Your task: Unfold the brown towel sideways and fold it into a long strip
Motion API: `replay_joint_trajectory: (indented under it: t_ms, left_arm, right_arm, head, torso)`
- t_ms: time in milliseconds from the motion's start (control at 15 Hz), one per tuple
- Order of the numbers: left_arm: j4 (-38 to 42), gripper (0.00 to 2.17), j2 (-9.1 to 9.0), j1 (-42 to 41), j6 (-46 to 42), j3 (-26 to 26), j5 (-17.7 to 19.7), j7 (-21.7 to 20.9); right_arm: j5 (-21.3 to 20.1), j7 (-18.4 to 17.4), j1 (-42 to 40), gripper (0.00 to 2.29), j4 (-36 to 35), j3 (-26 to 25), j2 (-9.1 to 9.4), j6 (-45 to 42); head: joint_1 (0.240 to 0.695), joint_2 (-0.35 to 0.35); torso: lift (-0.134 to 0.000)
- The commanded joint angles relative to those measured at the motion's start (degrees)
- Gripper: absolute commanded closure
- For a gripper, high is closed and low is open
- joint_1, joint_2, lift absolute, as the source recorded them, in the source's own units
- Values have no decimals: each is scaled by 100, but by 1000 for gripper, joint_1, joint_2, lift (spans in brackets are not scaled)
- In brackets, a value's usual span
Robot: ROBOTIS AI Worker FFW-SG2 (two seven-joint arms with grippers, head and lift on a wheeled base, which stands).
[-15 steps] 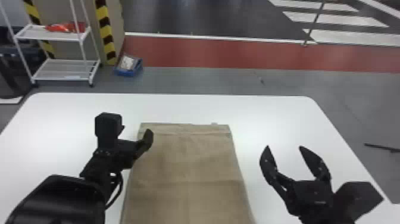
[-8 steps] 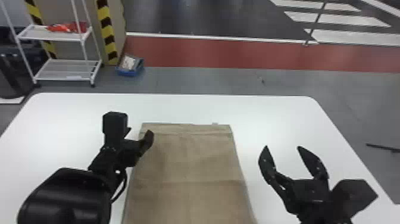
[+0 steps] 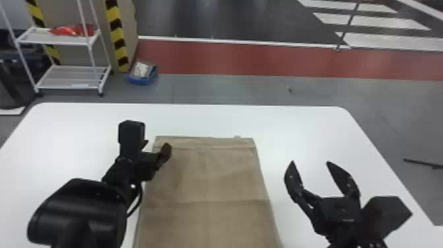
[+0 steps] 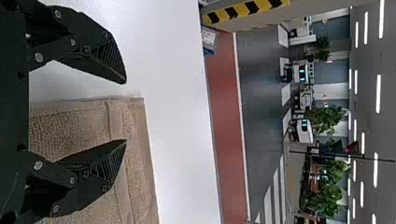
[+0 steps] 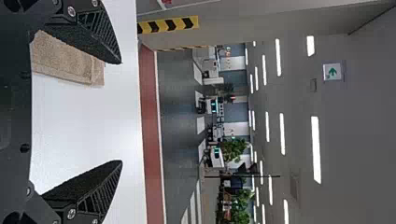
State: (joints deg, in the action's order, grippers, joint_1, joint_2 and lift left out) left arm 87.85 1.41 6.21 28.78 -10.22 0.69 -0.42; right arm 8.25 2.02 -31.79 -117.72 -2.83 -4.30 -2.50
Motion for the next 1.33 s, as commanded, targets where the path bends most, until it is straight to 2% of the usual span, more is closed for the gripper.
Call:
replay_joint_trajectory:
  t_ms: [0,67,200,733,800,867,1133,1267]
  left_arm:
    - [-49,630,-1,20,1,3,-8,-2]
    - [-58,633,-1,20,1,3,-8,-2]
    - [-58,826,-1,20,1,-6,-8,-2]
    - [-225,795,-1,73,18,-24,-8,77]
    - [-260,765,-1,82,18,-15,-8,113]
    - [-277,643,-1,91,18,-15,1,113]
    - [-418,647,-1,144,1,-15,-8,104]
    - [-418,731,-1,144,1,-24,-51,104]
  right_arm:
    - [1,0,6,124,12,10,-1,0]
    - [1,0,15,124,12,10,-1,0]
    - [1,0,15,124,12,10,-1,0]
    - [1,0,41,124,56,19,-18,18]
    - [1,0,50,124,56,19,-18,35]
    - [1,0,50,124,65,19,-18,35]
    - [1,0,85,127,109,54,-18,35]
    - [1,0,94,127,126,45,-18,53]
  head:
    - [695,-123]
    - [695,-123]
    - [695,-122]
    - [695,-120]
    - [695,-120]
    - [695,-119]
    - [695,-114]
    - [695,-112]
  torso:
    - [-121]
    - [-121]
    - [-121]
    - [-121]
    - [-121]
    - [-121]
    - [-121]
    - [-121]
